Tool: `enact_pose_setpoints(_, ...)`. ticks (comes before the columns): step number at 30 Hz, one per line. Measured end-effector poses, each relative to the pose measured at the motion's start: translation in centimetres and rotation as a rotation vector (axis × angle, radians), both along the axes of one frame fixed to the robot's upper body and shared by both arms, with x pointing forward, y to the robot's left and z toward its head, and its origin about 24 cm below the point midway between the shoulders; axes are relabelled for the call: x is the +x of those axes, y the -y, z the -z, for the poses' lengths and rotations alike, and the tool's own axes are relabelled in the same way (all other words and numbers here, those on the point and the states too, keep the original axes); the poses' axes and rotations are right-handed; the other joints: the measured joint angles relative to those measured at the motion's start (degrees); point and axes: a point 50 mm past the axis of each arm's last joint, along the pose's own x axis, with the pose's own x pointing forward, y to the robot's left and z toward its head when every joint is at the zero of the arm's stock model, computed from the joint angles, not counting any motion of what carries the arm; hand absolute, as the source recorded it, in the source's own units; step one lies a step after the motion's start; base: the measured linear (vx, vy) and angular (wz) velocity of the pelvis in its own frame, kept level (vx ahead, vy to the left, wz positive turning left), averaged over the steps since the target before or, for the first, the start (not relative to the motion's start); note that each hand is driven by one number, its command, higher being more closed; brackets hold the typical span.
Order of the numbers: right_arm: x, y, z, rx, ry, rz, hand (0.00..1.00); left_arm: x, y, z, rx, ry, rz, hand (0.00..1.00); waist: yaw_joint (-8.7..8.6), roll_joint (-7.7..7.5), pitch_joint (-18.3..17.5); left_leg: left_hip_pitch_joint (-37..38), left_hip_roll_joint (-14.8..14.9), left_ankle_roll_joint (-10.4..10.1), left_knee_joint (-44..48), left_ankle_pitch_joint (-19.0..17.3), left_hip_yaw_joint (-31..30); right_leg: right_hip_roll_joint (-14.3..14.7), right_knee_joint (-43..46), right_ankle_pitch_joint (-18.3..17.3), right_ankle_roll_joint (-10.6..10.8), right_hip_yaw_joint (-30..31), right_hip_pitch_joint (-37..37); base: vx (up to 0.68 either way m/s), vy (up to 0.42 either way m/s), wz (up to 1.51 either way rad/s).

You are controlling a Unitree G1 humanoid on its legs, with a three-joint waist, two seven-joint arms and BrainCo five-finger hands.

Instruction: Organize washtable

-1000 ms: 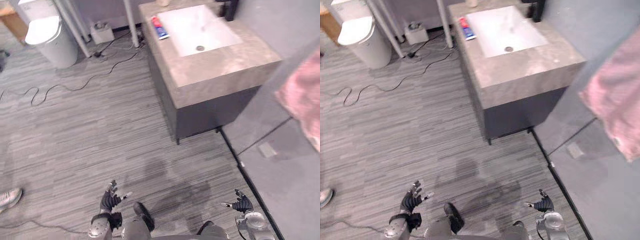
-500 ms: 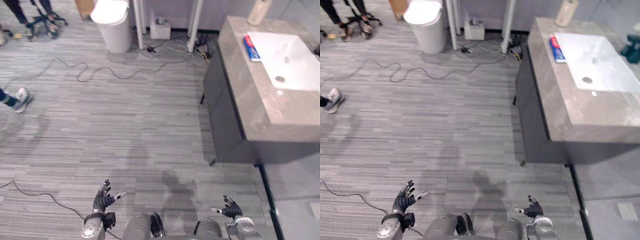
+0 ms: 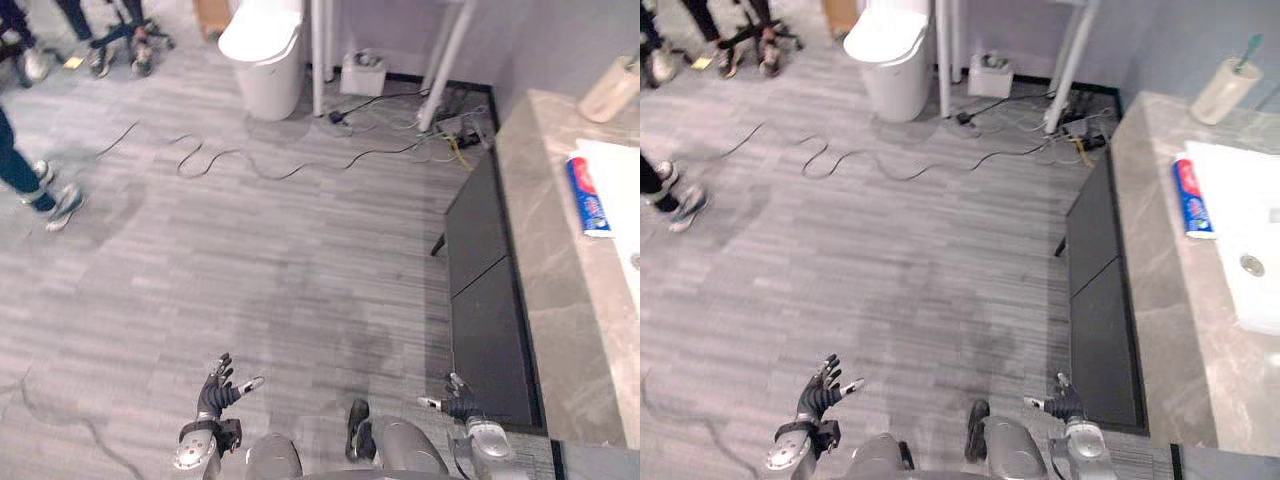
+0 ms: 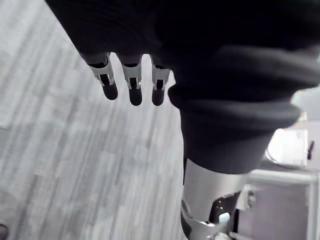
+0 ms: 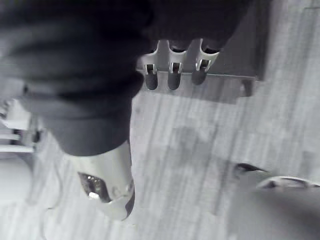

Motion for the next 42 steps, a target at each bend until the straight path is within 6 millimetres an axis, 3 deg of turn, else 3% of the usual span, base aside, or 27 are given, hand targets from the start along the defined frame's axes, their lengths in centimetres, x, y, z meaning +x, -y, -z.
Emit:
enact_pose_setpoints(2,-0.7,-0.2,0.3,0.01,-0.014,0.024,0.0,0.0,0.1,0.0,-0.004,0.0,0.0,0.0,0.58,-0.04,0.13,-3.32,-1.72,-0.26,-7.68,0.21,-2.35,-1.8,0.08,-2.01,2.31,1.2,2.27,0.35,0.256,-0.29)
enact_pose_setpoints(3,-1.3,0.1,0.2,0.001,-0.019,0.028,0.0,0.2,0.4,-0.1,-0.015,0.009,-0.002,0.0,1.44,-0.29,0.22,-5.45,-5.38,-2.21,-17.0,2.09,-7.49,-3.86,0.97,-4.04,4.71,2.75,3.32,0.37,0.327,-0.35)
enact_pose_setpoints(4,-1.3,0.4,0.1,-0.008,-0.013,0.026,0.0,0.1,0.6,0.0,-0.023,0.008,-0.007,0.0,1.81,0.06,0.03,-5.49,-6.49,-2.84,-21.76,3.91,-10.13,-4.31,1.58,-4.96,5.74,3.75,3.22,0.42,0.44,-0.62)
enact_pose_setpoints(5,-1.3,0.5,-0.1,-0.014,-0.008,0.021,0.0,-0.3,1.0,0.3,-0.041,-0.003,-0.021,0.0,2.3,1.26,-0.63,-4.36,-7.32,-2.83,-26.8,12.96,-12.0,-4.77,3.04,-6.61,7.97,5.86,3.3,0.37,0.402,-0.73)
enact_pose_setpoints(6,-1.0,-0.4,-0.1,0.012,0.004,0.02,0.0,-0.4,0.9,0.4,-0.045,-0.006,-0.032,0.0,2.86,-0.86,-0.76,-3.36,-8.83,-0.57,-26.63,12.58,-10.12,-6.5,3.12,-6.93,8.94,7.49,3.45,0.38,0.384,-0.64)
enact_pose_setpoints(8,-0.4,-1.3,-0.6,0.036,0.049,0.016,0.0,-0.2,0.7,0.0,-0.038,0.014,-0.034,0.0,3.08,-2.61,-1.4,-4.21,-8.96,0.46,-21.72,7.77,-8.08,-7.82,2.43,-5.82,9.73,9.14,3.7,0.38,0.317,-0.57)
enact_pose_setpoints(9,-0.1,-1.5,-0.9,0.038,0.067,0.015,0.0,-0.1,0.8,-0.2,-0.037,0.019,-0.031,0.0,3.02,-3.43,-1.84,-3.74,-8.4,2.39,-18.31,5.07,-5.81,-8.37,2.65,-5.76,9.82,10.74,4.29,0.36,0.298,-0.74)
enact_pose_setpoints(11,0.0,-1.7,-1.0,0.043,0.078,0.014,0.0,-0.4,0.9,0.0,-0.035,0.008,-0.02,0.0,3.13,-4.08,-2.23,-1.2,-7.81,3.68,-17.13,2.19,-2.35,-9.28,6.05,-5.53,10.21,12.41,3.41,0.33,0.255,-0.99)
enact_pose_setpoints(13,-0.2,-2.5,-0.7,0.072,0.069,0.016,0.0,-0.3,1.2,0.0,-0.018,-0.001,0.019,0.0,2.84,-3.92,-2.14,5.93,-6.84,3.97,-20.55,0.9,4.38,-10.93,21.7,-3.3,12.52,11.67,-4.37,0.29,0.185,-1.43)
enact_pose_setpoints(14,-0.2,-2.7,-0.6,0.079,0.066,0.013,0.0,-0.3,1.2,0.0,-0.014,-0.002,0.024,0.0,2.69,-4.21,-2.3,7.92,-6.72,3.98,-21.88,0.89,5.97,-11.03,25.16,-3.31,12.43,10.73,-6.05,0.22,0.094,-1.38)
enact_pose_setpoints(15,-0.4,-3.0,-0.4,0.088,0.053,0.0,0.0,-0.3,1.1,0.0,-0.007,0.0,0.028,0.0,2.45,-3.52,-2.02,11.96,-6.29,3.87,-24.55,0.84,9.16,-11.06,30.28,-3.58,11.69,7.14,-8.97,0.2,0.048,-1.3)
enact_pose_setpoints(17,-0.3,-3.7,-0.3,0.091,0.045,-0.036,0.0,-0.4,0.7,0.0,0.006,-0.004,0.028,0.0,1.34,-3.51,-2.31,16.01,-5.28,2.56,-26.78,0.09,13.33,-11.08,32.53,-4.69,9.58,-0.43,-12.22,0.19,0.004,-1.2)
enact_pose_setpoints(18,-0.3,-4.1,-0.1,0.092,0.037,-0.051,0.0,-0.5,0.4,0.1,0.016,-0.016,0.03,0.0,1.09,-4.12,-2.74,17.68,-4.59,1.36,-27.2,-0.59,16.14,-11.05,31.0,-5.26,8.5,-5.09,-14.06,0.19,-0.061,-1.18)
enact_pose_setpoints(20,-0.3,-4.1,0.4,0.087,0.007,-0.062,0.0,-0.7,0.0,0.9,0.021,-0.058,0.028,0.0,0.84,-4.58,-3.06,19.47,-3.99,0.81,-27.51,-0.55,19.6,-10.89,23.31,-4.57,7.28,-12.84,-15.43,0.21,-0.1,-1.07)
enact_pose_setpoints(21,-0.5,-3.9,1.0,0.083,-0.026,-0.065,0.0,-1.1,-0.3,1.5,0.023,-0.092,0.024,0.0,-0.17,-4.95,-3.3,20.24,-4.54,-0.21,-28.32,-0.09,19.93,-10.53,14.43,-1.32,5.74,-16.67,-15.46,0.25,-0.15,-0.73)
enact_pose_setpoints(22,-1.0,-3.4,1.5,0.071,-0.066,-0.066,0.0,-1.4,-0.5,2.1,0.026,-0.127,0.019,0.0,-1.0,-5.29,-3.8,21.48,-6.16,-1.31,-29.92,0.49,17.67,-8.8,9.14,5.03,-1.52,-17.28,-14.4,0.32,-0.152,-0.84)
enact_pose_setpoints(23,-1.1,-2.8,1.7,0.053,-0.086,-0.07,0.0,-1.6,-0.2,2.6,0.012,-0.152,0.019,0.0,-1.18,-3.27,-4.0,22.18,-5.44,-2.32,-31.76,1.19,15.58,-6.22,6.7,6.0,-2.09,-16.58,-13.12,0.28,-0.121,-0.74)
enact_pose_setpoints(25,-1.3,-1.6,1.7,0.022,-0.1,-0.064,0.0,-1.8,0.3,2.9,-0.006,-0.162,0.024,0.0,-1.74,-0.64,-4.07,23.94,-5.09,-3.67,-35.12,2.01,12.83,-3.24,5.3,5.64,-2.8,-14.93,-12.91,0.24,-0.11,-0.72)
enact_pose_setpoints(27,-2.0,-1.0,2.0,0.018,-0.125,-0.035,0.0,-1.0,0.6,2.6,-0.01,-0.14,0.044,0.0,-2.46,0.09,-4.28,25.16,-4.29,-5.47,-34.42,3.11,11.58,-2.02,5.88,3.46,-2.65,-14.2,-12.67,0.2,-0.109,-0.42)
enact_pose_setpoints(28,-2.7,-0.8,2.2,0.018,-0.14,-0.022,0.0,-0.5,0.8,2.4,-0.008,-0.125,0.051,0.0,-2.34,0.08,-4.24,24.71,-2.55,-5.75,-29.65,3.27,10.93,-0.83,5.42,2.07,-2.26,-13.57,-11.05,0.21,-0.177,-0.44)
enact_pose_setpoints(29,-3.4,-0.8,2.4,0.019,-0.156,-0.019,0.0,-0.6,1.0,2.5,-0.01,-0.128,0.054,0.0,-2.06,0.2,-4.23,22.88,1.02,-7.47,-18.98,4.96,8.66,1.2,3.28,1.43,-2.97,-12.76,-7.47,0.22,-0.174,-0.52)
enact_pose_setpoints(31,-3.5,-0.7,2.3,0.018,-0.15,-0.017,0.0,-1.1,1.2,2.6,-0.018,-0.133,0.052,0.0,-1.98,0.36,-4.23,18.0,4.43,-6.58,-5.39,8.0,4.72,3.38,0.84,1.09,-3.49,-10.95,-4.04,0.18,-0.104,-0.62)
enact_pose_setpoints(33,-3.2,-0.7,1.9,0.018,-0.125,-0.013,0.0,-1.9,1.5,2.7,-0.029,-0.137,0.042,0.0,-1.47,0.63,-4.49,13.32,5.33,-5.49,4.02,6.15,2.89,5.06,-0.34,0.72,-4.61,-7.34,-2.06,0.17,-0.037,-0.88)
enact_pose_setpoints(36,-2.3,-0.7,1.6,0.016,-0.101,-0.016,0.0,-3.3,1.4,3.2,-0.038,-0.173,0.023,0.0,-0.34,-0.22,-4.36,7.51,1.78,-2.67,1.51,3.21,2.05,5.8,-2.5,1.19,-5.41,0.19,0.47,0.21,0.012,-1.17)
enact_pose_setpoints(37,-1.9,-0.6,1.5,0.013,-0.091,-0.018,0.0,-3.8,1.4,3.4,-0.041,-0.186,0.017,0.0,1.1,-0.46,-4.27,5.87,-0.37,-2.15,-3.6,2.89,-0.22,5.86,-3.11,1.15,-5.29,3.42,1.48,0.17,0.059,-1.16)
enact_pose_setpoints(41,-1.4,-0.6,1.3,0.012,-0.079,-0.021,0.0,-4.1,1.6,3.5,-0.048,-0.191,0.009,0.0,1.63,-0.33,-4.31,3.46,-6.33,-3.96,-25.9,4.23,-12.46,5.74,-3.69,0.22,-2.85,10.32,3.74,0.25,0.163,-1.14)
enact_pose_setpoints(42,-1.4,-0.6,1.3,0.008,-0.077,-0.022,0.0,-4.1,1.7,3.5,-0.056,-0.184,0.003,0.0,1.56,0.26,-4.73,3.49,-7.18,-4.19,-31.92,5.81,-15.58,5.64,-3.22,-0.78,-1.06,12.73,4.3,0.32,0.228,-0.89)
